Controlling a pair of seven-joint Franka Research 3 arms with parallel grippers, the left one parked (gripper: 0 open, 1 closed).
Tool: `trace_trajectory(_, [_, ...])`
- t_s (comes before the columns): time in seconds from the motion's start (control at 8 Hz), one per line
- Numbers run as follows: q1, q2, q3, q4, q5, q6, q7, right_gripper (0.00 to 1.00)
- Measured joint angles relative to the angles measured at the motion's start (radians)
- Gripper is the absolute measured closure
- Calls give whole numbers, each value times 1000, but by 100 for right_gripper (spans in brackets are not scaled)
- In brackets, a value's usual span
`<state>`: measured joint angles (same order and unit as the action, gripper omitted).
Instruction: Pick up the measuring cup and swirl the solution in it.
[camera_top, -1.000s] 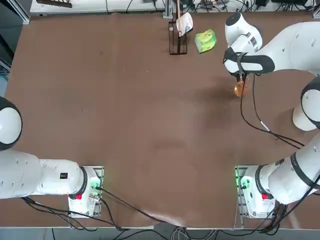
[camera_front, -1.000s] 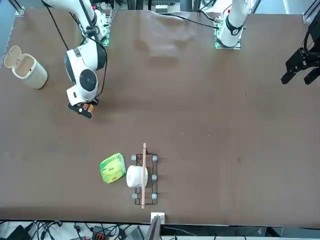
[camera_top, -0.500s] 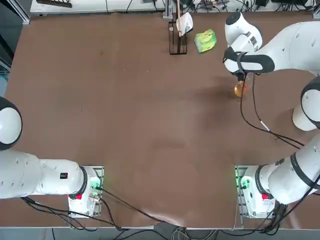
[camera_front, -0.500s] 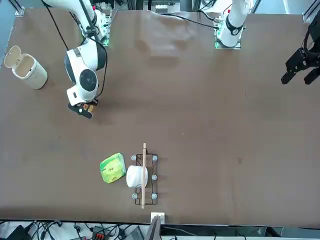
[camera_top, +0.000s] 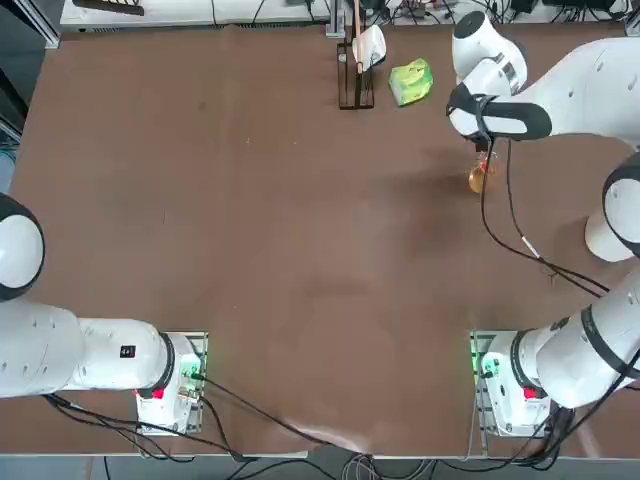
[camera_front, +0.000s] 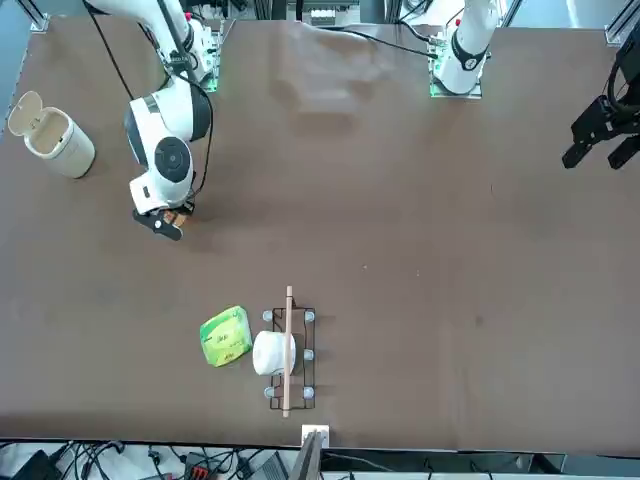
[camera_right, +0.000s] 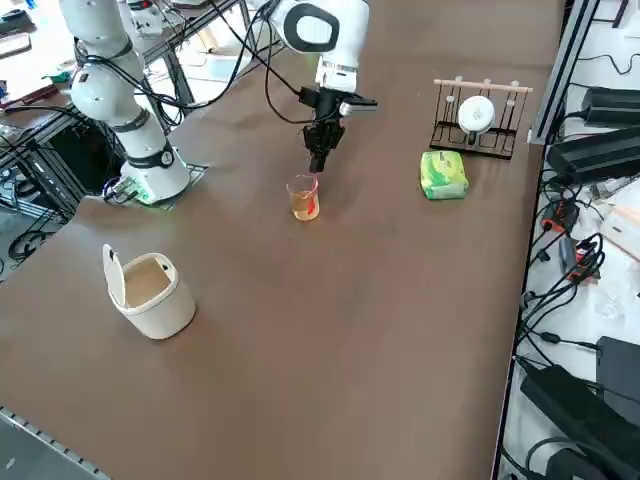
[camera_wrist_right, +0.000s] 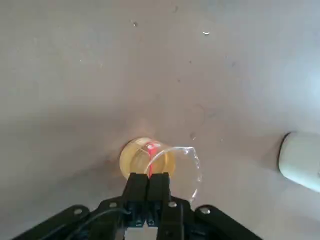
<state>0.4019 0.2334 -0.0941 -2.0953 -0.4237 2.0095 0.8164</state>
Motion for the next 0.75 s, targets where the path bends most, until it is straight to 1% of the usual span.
trace_trajectory(0.38, [-47, -29, -5, 3, 112, -8, -232, 98])
trace_trajectory(0.75, [-72, -48, -7, 3, 177, -22, -436, 98])
